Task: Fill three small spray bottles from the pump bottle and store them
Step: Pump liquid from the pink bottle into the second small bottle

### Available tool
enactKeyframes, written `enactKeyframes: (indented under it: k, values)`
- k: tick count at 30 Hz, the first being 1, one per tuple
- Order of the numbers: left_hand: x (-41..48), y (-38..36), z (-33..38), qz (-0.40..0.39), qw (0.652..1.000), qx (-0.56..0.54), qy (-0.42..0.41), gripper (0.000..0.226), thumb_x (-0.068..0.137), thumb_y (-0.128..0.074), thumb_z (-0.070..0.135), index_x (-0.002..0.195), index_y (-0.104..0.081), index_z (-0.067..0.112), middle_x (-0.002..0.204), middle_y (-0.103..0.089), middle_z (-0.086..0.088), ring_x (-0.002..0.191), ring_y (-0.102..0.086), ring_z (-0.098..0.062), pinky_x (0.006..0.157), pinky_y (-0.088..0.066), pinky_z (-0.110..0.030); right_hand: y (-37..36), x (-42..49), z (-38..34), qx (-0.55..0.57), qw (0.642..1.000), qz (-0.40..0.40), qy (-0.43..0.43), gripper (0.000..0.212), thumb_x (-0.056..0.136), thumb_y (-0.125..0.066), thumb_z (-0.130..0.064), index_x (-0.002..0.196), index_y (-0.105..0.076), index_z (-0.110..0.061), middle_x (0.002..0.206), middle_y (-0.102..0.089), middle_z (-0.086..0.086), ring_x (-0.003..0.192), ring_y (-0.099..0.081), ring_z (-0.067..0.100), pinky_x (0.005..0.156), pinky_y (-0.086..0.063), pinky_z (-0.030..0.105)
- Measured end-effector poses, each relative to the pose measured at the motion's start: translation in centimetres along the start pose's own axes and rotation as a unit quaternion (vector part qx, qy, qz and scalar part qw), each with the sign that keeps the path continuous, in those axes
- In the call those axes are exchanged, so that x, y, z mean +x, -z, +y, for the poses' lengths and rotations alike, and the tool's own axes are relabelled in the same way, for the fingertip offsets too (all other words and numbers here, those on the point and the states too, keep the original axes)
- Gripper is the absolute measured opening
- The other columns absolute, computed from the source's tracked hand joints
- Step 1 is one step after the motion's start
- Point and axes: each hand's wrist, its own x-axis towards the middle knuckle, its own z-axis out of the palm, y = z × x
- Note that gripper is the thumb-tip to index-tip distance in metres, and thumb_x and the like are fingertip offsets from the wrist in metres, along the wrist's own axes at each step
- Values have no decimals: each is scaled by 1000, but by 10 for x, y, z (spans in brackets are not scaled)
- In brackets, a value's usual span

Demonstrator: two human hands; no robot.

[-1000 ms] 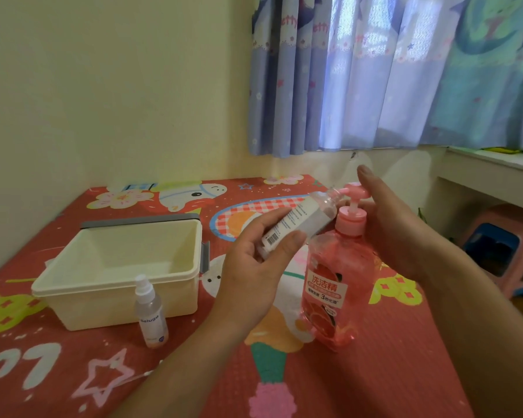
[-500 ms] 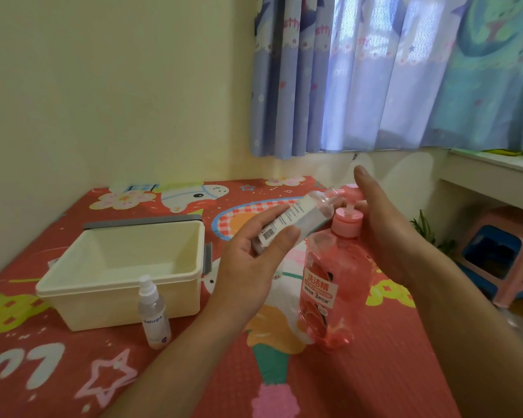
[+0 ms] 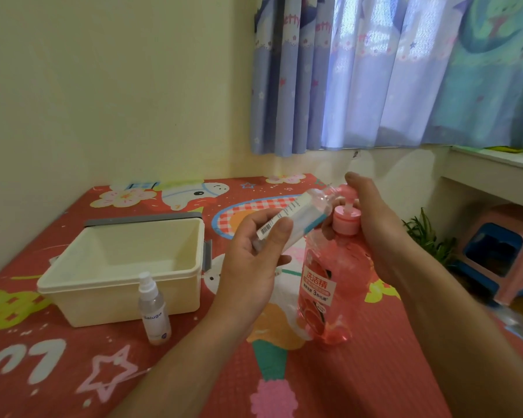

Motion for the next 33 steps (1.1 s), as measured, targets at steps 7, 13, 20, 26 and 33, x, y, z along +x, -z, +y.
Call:
enactKeyframes:
  k: [7,13,20,26,33]
  values:
    - [-4,6,0,-34,999,37,-13,36,82,-73,17,110,-54,29,100,-66,7,79,-65,-2,67,-53,-18,-1,-2,0,1,1000,17,1,63,95,-38,-60,61,-62,-12,58,-61,11,51,-51,17,61,-39,33]
    - [-4,8,1,-3,999,31,-13,37,79,-76,17,110,-59,26,97,-67,4,79,-67,-7,68,-56,-20,-3,3,1,-5,1000,23,-5,59,95,-38,-54,59,-62,-13,58,-63,11,54,-52,20,59,-39,34]
    - [-6,6,3,-8,999,33,-8,40,79,-75,19,113,-58,26,89,-70,0,72,-67,-9,61,-52,-18,-3,0,2,-1,1000,24,-11,65,92,-39,-65,62,-63,-12,59,-63,11,55,-53,19,60,-40,33]
    - [-6,7,2,-2,999,36,-11,36,80,-75,18,108,-57,32,94,-68,-5,71,-65,-6,61,-51,-16,-4,3,1,-13,1000,25,5,57,97,-38,-48,60,-59,-10,54,-61,11,43,-51,13,56,-37,33]
    - [-7,7,1,-6,999,35,-13,37,79,-75,22,109,-56,34,97,-68,1,78,-69,-11,61,-51,-16,-3,3,2,4,1000,18,-5,63,94,-39,-58,53,-61,-15,57,-61,12,50,-55,16,56,-38,31]
